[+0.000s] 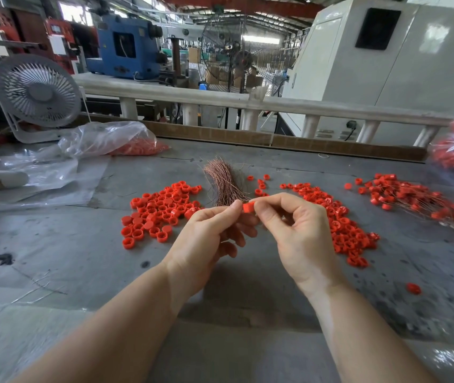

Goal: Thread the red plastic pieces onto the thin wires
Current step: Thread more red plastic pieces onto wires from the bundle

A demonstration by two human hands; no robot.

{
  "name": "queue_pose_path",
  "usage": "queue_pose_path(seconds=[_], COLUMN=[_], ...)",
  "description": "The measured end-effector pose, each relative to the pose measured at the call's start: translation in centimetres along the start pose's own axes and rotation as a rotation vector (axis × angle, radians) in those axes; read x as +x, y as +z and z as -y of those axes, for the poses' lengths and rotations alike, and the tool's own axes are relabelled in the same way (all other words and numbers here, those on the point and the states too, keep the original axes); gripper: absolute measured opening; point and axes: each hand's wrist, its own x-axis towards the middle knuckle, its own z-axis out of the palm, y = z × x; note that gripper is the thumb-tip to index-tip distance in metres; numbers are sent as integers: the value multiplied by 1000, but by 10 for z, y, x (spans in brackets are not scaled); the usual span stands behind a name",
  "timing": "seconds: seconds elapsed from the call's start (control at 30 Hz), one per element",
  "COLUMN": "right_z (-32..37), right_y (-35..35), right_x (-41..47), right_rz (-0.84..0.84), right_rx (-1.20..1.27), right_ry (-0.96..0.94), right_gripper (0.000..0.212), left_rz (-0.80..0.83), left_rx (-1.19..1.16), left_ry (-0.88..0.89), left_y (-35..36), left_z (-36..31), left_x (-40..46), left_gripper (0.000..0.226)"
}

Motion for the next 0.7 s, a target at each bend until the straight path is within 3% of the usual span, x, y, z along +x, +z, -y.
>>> queue_pose_path(seconds=[0.37,0.7], right_z=[1,2], right_y=[0,0], right_x=[-1,-1], right_rz=[-15,-5], right_rx=[-104,-98], right_ry=[-75,-26], right_gripper=[14,16], left_rz=[16,26], left_rx=[-20,-45], left_ry=[-41,-2], left_y=[-2,-6], left_z=[0,3], left_x=[0,2], left_gripper=[36,21])
